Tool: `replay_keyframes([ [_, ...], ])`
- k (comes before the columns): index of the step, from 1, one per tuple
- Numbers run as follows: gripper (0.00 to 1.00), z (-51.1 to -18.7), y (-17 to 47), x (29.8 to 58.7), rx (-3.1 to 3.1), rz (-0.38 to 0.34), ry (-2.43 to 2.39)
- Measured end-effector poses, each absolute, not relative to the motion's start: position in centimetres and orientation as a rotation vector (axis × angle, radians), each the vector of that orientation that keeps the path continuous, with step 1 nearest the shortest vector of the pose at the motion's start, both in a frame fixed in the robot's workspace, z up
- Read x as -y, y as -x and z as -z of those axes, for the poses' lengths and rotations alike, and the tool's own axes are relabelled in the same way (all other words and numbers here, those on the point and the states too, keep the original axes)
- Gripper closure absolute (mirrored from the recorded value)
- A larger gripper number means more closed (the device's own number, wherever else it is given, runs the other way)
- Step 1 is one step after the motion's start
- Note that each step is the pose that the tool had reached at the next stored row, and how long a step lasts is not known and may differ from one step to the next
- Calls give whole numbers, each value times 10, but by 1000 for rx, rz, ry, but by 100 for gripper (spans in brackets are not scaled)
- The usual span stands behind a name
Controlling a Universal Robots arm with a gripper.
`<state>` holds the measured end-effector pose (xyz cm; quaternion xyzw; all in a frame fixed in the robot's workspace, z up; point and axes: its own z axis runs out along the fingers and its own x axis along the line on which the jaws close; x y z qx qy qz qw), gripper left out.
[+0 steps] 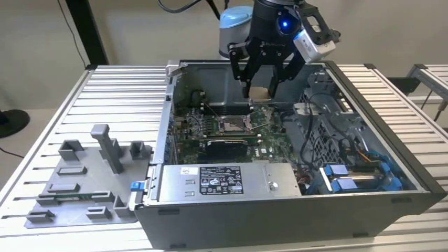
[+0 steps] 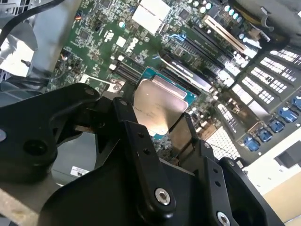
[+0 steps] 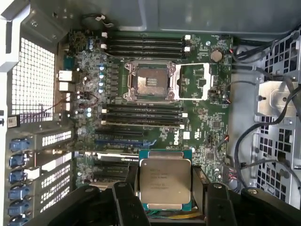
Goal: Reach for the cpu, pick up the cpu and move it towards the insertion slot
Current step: 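Pick up the cpu and move it towards the insertion slot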
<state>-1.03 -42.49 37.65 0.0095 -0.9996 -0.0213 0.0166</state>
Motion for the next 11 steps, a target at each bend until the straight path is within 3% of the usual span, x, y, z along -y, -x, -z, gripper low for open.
replay_keyframes([
  [11, 100, -373, 10, 404, 3107, 66, -29],
])
